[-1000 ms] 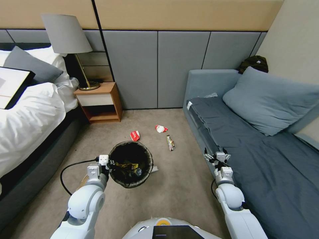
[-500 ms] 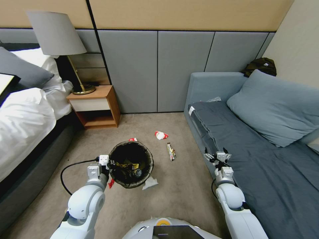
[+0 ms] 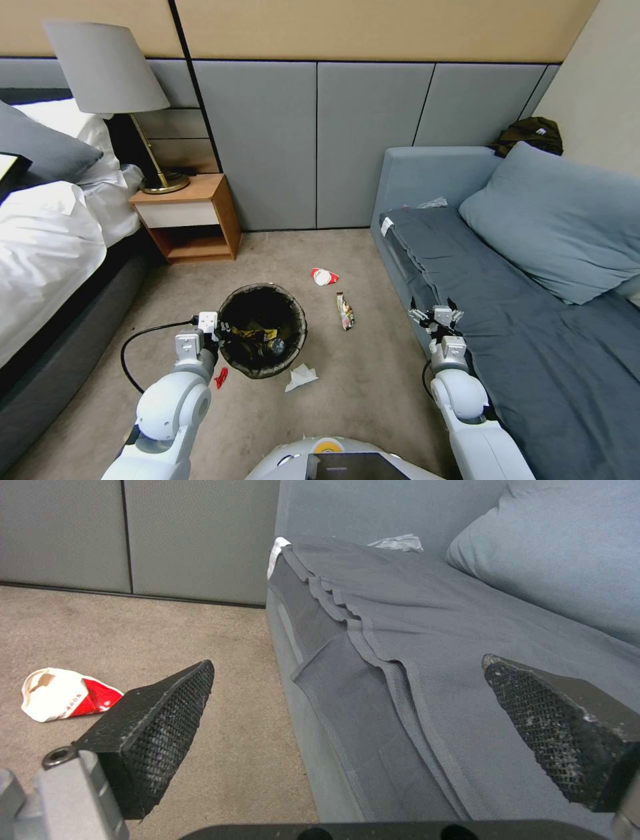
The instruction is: Pick up the trash bin, then pick up the garbage from the floor and place it into the trash bin.
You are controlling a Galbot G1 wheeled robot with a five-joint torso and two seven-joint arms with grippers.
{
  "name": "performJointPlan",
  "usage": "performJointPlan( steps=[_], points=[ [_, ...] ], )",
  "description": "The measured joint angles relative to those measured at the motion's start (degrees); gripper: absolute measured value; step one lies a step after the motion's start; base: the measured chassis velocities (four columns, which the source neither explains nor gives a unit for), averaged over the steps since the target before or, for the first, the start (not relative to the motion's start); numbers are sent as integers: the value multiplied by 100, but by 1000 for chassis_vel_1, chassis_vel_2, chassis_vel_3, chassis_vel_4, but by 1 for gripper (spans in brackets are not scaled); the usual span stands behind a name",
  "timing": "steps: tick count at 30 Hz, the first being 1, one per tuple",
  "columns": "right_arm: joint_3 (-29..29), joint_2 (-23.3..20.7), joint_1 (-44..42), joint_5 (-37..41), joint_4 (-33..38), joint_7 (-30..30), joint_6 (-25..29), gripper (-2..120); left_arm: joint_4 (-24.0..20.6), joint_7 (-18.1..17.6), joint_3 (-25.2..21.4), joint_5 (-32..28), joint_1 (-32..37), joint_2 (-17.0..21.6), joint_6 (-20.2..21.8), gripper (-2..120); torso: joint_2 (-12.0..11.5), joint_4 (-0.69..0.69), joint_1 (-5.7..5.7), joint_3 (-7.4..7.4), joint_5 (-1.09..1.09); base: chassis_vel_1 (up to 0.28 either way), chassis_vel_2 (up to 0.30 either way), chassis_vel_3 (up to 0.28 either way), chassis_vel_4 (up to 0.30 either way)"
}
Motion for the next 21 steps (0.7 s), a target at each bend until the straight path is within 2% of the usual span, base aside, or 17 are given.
performJointPlan(
  steps=[21],
  points=[
    [95, -23, -92, 0, 139, -20, -73, 100, -21, -12, 20, -47, -20, 15, -1, 0, 0, 0, 0, 0, 0, 0, 0, 0, 0]
  ],
)
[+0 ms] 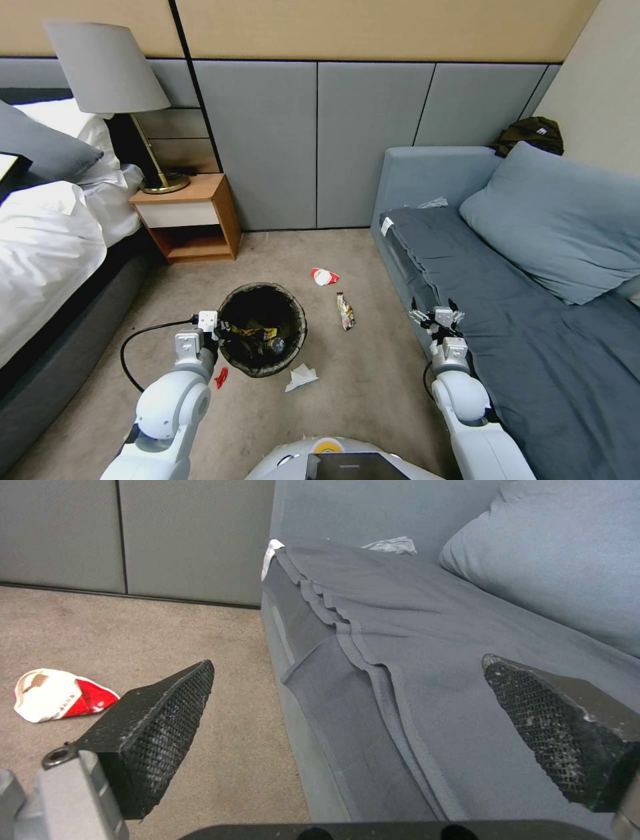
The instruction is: Pick up the trash bin, then pick up the garbage from the floor and place it into the trash bin.
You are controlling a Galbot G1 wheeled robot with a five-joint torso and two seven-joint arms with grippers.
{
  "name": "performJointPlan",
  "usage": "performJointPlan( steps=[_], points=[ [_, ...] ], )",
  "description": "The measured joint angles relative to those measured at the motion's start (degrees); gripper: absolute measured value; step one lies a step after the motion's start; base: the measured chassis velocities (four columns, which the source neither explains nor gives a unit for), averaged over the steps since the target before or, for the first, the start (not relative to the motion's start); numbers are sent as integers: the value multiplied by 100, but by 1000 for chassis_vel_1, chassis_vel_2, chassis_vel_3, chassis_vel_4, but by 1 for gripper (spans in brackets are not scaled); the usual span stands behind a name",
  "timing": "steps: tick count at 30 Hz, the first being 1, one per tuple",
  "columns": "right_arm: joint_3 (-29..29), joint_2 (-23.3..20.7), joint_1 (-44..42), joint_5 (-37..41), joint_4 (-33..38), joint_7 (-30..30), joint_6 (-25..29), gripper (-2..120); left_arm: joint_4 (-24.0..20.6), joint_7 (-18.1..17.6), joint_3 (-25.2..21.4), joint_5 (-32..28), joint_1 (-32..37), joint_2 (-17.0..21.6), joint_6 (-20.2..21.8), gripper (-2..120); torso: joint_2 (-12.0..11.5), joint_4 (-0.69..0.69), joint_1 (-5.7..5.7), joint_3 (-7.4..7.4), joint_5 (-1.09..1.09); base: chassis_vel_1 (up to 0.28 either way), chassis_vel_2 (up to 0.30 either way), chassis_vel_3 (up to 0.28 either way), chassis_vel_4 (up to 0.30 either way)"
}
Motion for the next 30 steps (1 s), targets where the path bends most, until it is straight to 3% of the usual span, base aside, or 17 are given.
performJointPlan(
  steps=[30],
  points=[
    [-114, -21, -14, -11, -29, -26, -51, 100, -38, -10, -3, 17, 38, 24, 0, 0, 0, 1, 0, 0, 0, 0, 0, 0, 0]
  ],
)
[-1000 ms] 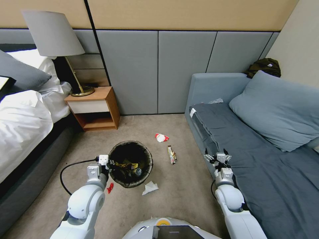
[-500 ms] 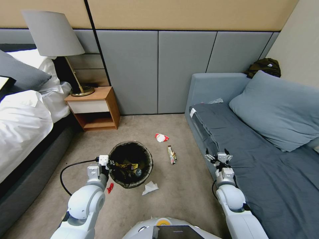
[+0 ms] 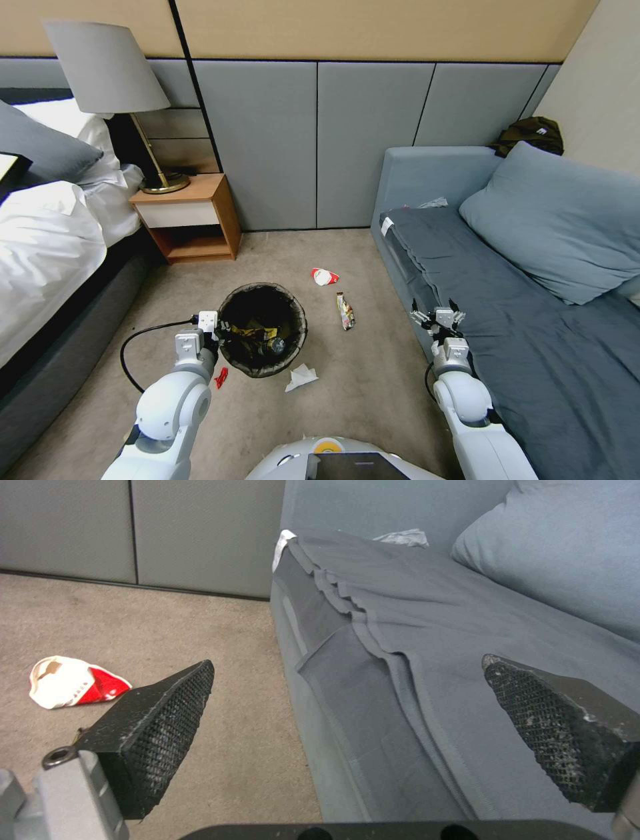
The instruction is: Pick up the trash bin, then pick up the garbage from the floor and place it into the trash bin.
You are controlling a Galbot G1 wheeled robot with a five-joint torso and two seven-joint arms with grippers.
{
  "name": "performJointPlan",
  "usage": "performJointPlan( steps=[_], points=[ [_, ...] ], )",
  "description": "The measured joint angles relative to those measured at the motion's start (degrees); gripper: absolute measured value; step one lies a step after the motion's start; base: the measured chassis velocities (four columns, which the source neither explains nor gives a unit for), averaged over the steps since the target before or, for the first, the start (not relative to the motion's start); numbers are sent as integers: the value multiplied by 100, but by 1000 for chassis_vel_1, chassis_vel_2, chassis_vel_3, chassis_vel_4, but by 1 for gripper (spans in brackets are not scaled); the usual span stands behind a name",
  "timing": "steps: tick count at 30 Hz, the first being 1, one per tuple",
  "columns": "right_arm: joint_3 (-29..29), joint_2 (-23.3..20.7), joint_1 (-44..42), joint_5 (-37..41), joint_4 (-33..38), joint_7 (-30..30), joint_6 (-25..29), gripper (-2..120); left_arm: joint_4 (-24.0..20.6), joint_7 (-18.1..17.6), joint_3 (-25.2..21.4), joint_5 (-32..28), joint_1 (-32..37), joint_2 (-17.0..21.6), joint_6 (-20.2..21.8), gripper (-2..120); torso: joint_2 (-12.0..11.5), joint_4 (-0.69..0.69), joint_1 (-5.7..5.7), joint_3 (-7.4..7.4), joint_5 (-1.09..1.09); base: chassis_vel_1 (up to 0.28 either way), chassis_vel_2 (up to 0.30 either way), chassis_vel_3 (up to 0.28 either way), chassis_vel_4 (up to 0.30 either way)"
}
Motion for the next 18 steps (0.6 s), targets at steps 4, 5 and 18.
performJointPlan(
  steps=[4, 5, 18],
  points=[
    [-19, -5, -15, -7, 8, 5, -5, 100, -7, -5, 12, -2, 14, 5, 0, 0, 0, 0, 0, 0, 0, 0, 0, 0, 0],
    [-19, -5, -15, -7, 8, 5, -5, 100, -7, -5, 12, -2, 14, 5, 0, 0, 0, 0, 0, 0, 0, 0, 0, 0, 0],
    [-29, -6, -45, -37, 29, 9, -2, 100, -59, -8, 24, 1, 53, -34, 0, 0, 0, 0, 0, 0, 0, 0, 0, 0, 0]
  ],
)
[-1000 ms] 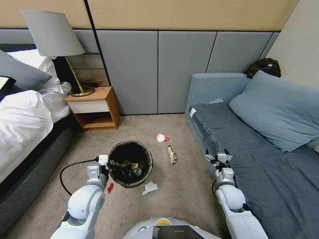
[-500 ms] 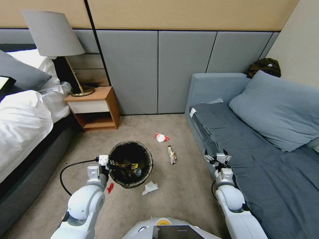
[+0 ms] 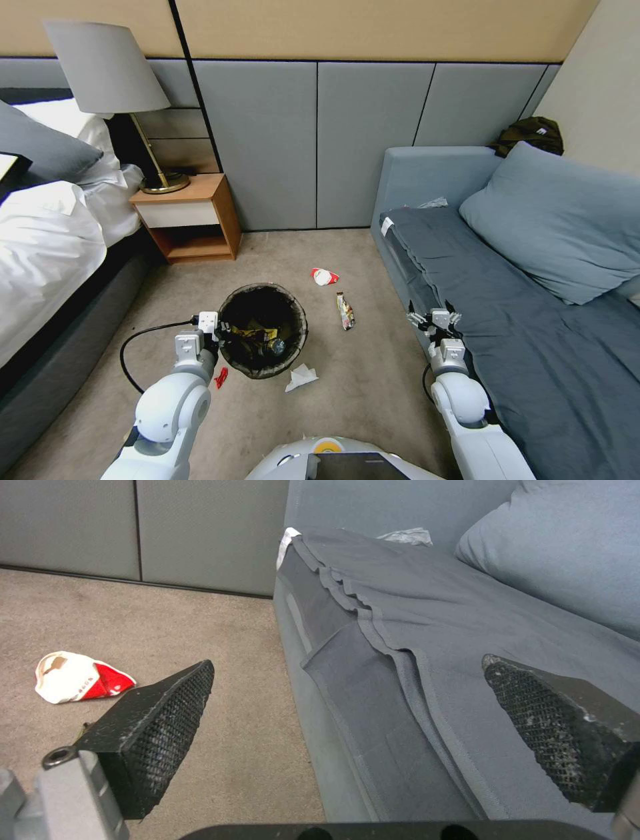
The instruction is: Pick up the trash bin, then pick up the garbage from the floor and place it into the trash bin.
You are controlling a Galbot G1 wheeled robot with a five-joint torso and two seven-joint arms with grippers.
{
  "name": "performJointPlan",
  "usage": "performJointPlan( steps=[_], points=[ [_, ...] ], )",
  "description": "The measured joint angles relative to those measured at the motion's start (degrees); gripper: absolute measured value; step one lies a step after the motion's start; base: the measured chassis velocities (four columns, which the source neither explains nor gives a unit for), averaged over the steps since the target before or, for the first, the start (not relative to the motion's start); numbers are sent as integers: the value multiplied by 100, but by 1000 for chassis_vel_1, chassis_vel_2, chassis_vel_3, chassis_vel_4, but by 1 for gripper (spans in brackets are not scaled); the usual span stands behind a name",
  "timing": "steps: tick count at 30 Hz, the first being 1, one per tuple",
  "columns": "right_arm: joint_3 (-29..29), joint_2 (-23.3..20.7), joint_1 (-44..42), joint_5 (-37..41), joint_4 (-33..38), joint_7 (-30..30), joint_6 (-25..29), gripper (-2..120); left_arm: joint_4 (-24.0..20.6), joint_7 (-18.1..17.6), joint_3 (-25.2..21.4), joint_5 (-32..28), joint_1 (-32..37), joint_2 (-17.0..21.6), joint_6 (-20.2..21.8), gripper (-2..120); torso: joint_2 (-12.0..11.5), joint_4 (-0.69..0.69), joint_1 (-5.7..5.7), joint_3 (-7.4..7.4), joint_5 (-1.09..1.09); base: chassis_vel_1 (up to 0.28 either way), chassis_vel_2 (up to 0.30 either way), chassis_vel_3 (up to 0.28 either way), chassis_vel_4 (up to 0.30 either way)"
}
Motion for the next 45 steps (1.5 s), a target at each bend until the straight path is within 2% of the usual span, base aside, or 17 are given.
performJointPlan(
  steps=[45],
  points=[
    [-25, 53, -22, -91, -126, 5, 116, 100, -1, 0, -7, -57, -1, -34, -4, 0, 0, 0, 0, 0, 0, 0, 0, 0, 0]
  ],
)
